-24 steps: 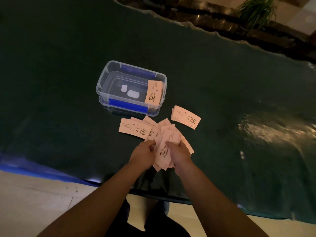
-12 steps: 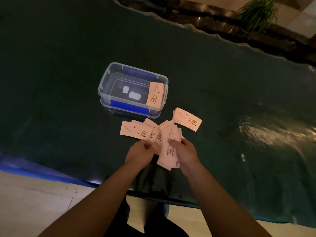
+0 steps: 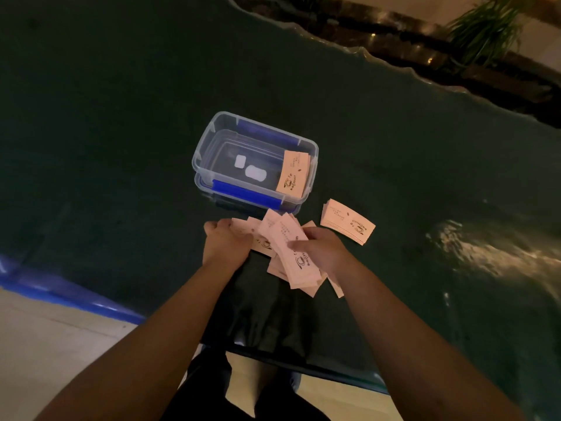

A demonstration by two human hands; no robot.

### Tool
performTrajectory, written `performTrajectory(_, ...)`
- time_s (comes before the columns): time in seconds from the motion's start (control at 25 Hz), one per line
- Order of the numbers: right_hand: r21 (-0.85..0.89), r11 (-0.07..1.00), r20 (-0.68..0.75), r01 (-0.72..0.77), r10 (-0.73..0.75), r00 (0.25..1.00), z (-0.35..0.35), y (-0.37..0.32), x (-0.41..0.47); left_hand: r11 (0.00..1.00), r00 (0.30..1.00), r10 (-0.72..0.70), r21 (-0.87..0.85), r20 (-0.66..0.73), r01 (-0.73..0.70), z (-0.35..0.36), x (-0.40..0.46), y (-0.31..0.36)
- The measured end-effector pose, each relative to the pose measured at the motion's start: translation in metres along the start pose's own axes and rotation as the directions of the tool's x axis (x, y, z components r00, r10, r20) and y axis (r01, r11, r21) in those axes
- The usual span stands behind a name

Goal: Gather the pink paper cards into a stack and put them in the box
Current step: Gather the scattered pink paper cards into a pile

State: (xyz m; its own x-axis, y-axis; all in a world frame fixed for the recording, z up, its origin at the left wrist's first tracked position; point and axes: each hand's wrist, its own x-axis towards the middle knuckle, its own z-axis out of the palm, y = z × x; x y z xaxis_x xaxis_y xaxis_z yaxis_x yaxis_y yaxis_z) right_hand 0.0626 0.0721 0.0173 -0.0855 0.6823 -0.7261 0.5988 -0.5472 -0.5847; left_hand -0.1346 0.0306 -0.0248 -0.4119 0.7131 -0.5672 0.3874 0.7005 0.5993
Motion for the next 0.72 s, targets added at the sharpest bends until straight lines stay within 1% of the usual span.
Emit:
performTrajectory(0.08,-0.102,0.995,0.029,0.020,-0.017,0.999,0.000,-0.005,0.009,0.997,0.997,0.064,0.043,0.051,-0.066,0.003,0.003,0.007)
performTrajectory(0.16,-0.159,0.987,0.037,0.030,-0.024,0.999,-0.001,-0.005,0.015,0.975,0.986,0.151,0.155,0.069,-0.160,0.007,0.004,0.013)
performTrajectory(0.24,-0.165,0.986,0.032,0.028,-0.023,0.999,-0.002,-0.002,0.019,0.912,0.966,0.251,0.321,0.062,-0.258,0.012,0.003,0.017)
performTrajectory(0.28,-0.155,0.988,0.028,0.020,-0.015,0.999,-0.003,0.001,0.020,0.894,0.960,0.275,0.350,0.062,-0.279,0.015,0.002,0.020)
performTrajectory(0.32,-0.147,0.989,0.029,0.011,-0.007,1.000,-0.003,0.002,0.020,0.901,0.960,0.270,0.333,0.068,-0.277,0.018,0.001,0.021)
performTrajectory(0.36,-0.140,0.990,0.029,0.004,0.000,1.000,-0.004,0.004,0.019,0.928,0.966,0.245,0.267,0.087,-0.259,0.021,-0.001,0.022)
performTrajectory(0.44,-0.125,0.992,0.022,0.006,-0.004,1.000,-0.005,0.007,0.019,0.977,0.972,0.185,0.079,0.147,-0.198,0.026,-0.003,0.025)
performTrajectory(0.52,-0.100,0.995,0.008,-0.001,0.002,1.000,-0.007,0.009,0.017,0.983,0.965,0.181,-0.028,0.191,-0.179,0.032,-0.006,0.027)
performTrajectory(0.6,-0.078,0.996,0.001,-0.037,0.037,0.999,-0.008,0.014,0.014,0.979,0.955,0.201,-0.060,0.217,-0.192,0.036,-0.009,0.028)
performTrajectory(0.72,-0.023,0.997,-0.020,-0.072,0.072,0.997,-0.008,0.024,0.011,0.975,0.942,0.223,-0.057,0.250,-0.215,0.042,-0.010,0.026)
